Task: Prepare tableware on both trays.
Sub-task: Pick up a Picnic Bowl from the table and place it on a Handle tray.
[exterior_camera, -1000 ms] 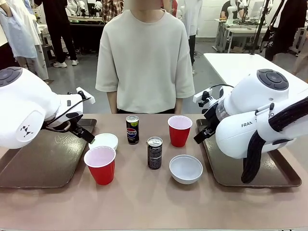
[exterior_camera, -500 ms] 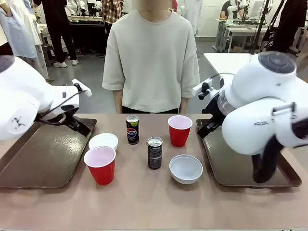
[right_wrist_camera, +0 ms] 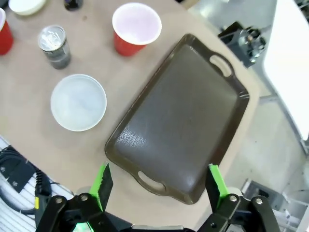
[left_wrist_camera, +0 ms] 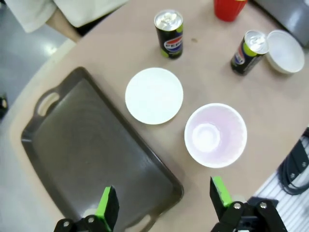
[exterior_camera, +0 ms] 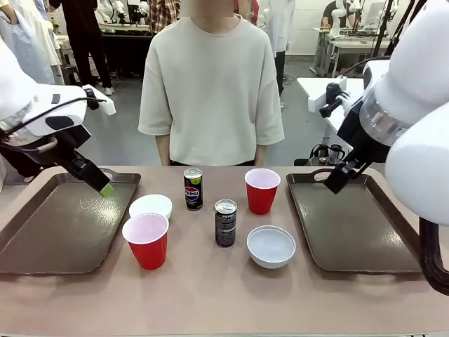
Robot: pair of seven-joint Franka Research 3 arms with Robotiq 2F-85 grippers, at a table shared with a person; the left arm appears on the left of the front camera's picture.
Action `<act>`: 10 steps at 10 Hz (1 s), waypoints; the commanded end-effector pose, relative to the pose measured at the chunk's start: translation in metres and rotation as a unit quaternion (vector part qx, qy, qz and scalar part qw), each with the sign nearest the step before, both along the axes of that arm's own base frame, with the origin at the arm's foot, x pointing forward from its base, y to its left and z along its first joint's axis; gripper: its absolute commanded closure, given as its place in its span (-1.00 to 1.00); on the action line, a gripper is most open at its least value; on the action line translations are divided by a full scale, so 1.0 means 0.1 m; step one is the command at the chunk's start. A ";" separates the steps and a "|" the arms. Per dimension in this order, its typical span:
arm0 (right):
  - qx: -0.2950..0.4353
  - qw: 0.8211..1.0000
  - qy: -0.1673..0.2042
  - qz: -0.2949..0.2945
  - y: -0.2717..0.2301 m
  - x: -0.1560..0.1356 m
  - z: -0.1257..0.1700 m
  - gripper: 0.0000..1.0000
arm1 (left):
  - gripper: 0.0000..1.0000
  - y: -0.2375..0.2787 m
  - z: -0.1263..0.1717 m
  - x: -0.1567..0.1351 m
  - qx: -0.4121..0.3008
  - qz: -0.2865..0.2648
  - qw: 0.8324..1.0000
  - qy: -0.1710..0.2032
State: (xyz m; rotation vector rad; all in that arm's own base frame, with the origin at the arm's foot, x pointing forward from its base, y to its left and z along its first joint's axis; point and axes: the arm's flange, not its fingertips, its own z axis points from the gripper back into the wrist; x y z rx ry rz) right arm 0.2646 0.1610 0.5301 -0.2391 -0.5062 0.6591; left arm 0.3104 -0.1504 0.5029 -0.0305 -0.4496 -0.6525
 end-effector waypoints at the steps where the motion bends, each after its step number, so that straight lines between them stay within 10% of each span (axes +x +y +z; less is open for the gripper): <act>1: 0.003 1.000 0.000 0.018 0.03 0.29 -0.18 -1.00 | -1.00 0.04 -0.19 0.22 0.000 0.006 1.000 -0.001; 2: 0.000 1.000 0.000 0.000 0.00 0.00 0.00 -1.00 | -1.00 0.00 0.00 0.00 0.000 0.000 1.000 0.000; 4: 0.196 0.973 0.120 0.021 -0.28 0.21 -0.02 -1.00 | -1.00 0.33 0.02 0.11 -0.159 -0.059 0.984 0.061; 8: 0.471 0.854 0.217 -0.032 -1.21 0.55 -0.33 -1.00 | -1.00 1.17 -0.33 0.33 -0.452 -0.071 0.880 0.126; 10: 0.532 0.814 0.226 -0.061 -1.47 0.52 -0.58 -1.00 | -1.00 1.46 -0.54 0.31 -0.490 -0.024 0.862 0.130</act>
